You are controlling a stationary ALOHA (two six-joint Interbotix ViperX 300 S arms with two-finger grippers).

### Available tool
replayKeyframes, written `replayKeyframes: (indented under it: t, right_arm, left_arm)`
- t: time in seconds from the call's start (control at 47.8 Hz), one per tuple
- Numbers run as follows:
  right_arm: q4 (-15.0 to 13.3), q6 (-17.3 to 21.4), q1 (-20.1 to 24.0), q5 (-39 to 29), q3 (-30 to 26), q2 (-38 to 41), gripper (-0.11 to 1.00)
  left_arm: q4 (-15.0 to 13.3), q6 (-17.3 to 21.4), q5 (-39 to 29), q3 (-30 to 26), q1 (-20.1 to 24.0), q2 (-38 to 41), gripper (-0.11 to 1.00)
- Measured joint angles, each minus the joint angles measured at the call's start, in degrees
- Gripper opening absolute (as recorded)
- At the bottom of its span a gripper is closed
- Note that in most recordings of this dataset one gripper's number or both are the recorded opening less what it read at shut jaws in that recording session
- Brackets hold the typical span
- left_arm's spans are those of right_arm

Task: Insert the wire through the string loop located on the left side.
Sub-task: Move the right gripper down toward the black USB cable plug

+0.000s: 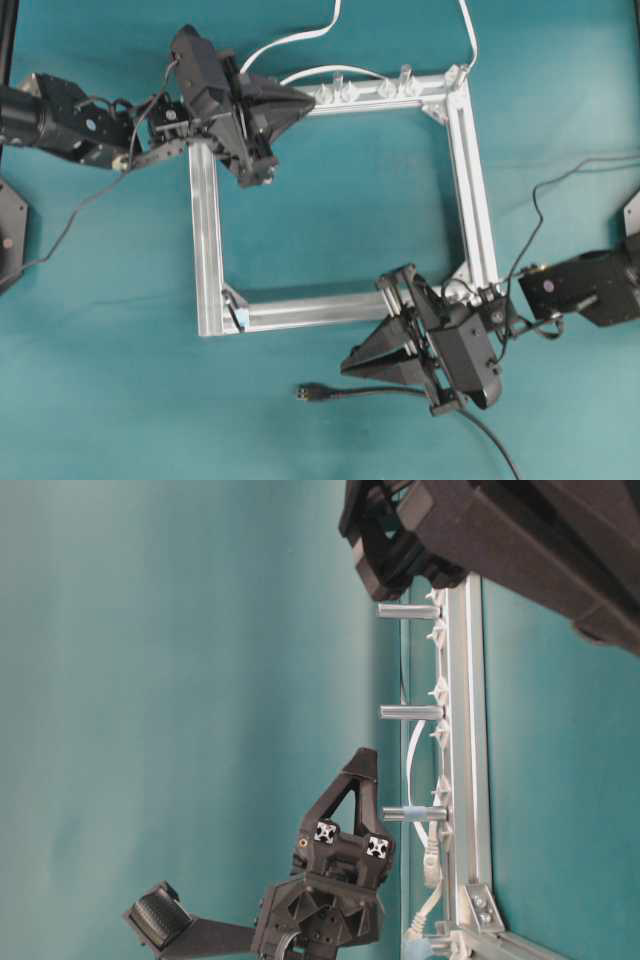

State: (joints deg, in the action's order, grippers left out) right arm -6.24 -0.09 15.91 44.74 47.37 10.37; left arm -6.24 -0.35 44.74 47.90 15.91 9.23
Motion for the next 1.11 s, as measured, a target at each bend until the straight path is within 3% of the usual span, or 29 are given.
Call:
replayKeyframes:
  t: [0.042,0.105,0.146,0.335,0.795,0.858,1.046,1.109]
  right_arm:
    - [0.00,0.18,-0.09,0.00,0.00,0.00,0.18]
    - [0.26,0.35,-0.26,0.00,-0.09,0.09,0.05]
    - [0.44,0.44,-0.35,0.00,0.00,0.26,0.01]
    - [1.23,0.53,-0.70,-0.09,-0.09,0.53,0.00]
    - [3.87,0.88,-0.53,-0.35,0.00,0.53,0.00]
    - [4.66,1.41,-0.35,-1.14,-0.26,0.53,0.00]
    - [5.71,2.37,-0.18,-2.72,-0.79,0.62,0.00]
    - [5.89,2.37,-0.09,-2.72,-0.88,0.53,0.01]
  left_arm:
    - [0.35,0.00,-1.14,0.09,-0.09,-0.62,0.13]
    - [1.58,0.00,-5.54,0.00,-0.79,-2.90,0.01]
    - [2.02,0.00,-9.23,0.00,-1.49,-4.92,0.00]
    - [2.46,0.09,-21.88,0.53,-1.76,-11.87,0.00]
    - [2.46,0.09,-24.87,4.48,-2.72,-19.34,0.01]
    - [2.46,0.09,-25.40,4.75,-2.72,-20.30,0.11]
    - [2.46,0.18,-27.69,5.36,-2.72,-23.03,0.64]
    - [2.46,0.09,-28.83,5.62,-2.81,-24.08,0.77]
